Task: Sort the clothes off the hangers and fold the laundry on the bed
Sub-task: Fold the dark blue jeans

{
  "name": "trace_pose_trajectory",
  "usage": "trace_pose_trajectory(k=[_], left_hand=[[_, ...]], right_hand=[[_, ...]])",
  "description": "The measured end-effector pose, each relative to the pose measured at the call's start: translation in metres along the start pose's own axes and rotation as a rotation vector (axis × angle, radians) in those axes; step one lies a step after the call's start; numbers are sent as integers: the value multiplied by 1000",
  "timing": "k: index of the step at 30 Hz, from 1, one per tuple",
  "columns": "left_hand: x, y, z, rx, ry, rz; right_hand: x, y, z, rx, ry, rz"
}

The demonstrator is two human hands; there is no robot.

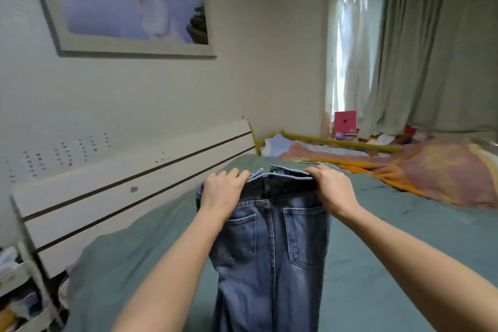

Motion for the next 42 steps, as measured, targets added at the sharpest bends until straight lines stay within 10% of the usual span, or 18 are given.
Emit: trace_pose_trajectory(k=[16, 23, 34, 42], left_hand=[[-268, 31, 82, 196, 28, 322], [-167, 57, 152, 302, 312, 221], [179, 158, 271, 382, 666, -699], [329, 148, 285, 400, 840, -826]], right_hand=[[-148, -106, 172, 290, 103, 496], [-26, -60, 195, 300, 119, 200], [303, 154, 133, 189, 400, -821], [443, 195, 63, 146, 387, -1079]])
Point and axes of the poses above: each hand's wrist, its own x-axis away from the middle knuckle, its own y-axis out of the palm, z = x × y, the point moved 6 cm from there along -x, towards the middle knuckle, and after that the axes turned 4 degrees about x, right-handed, at the moved point
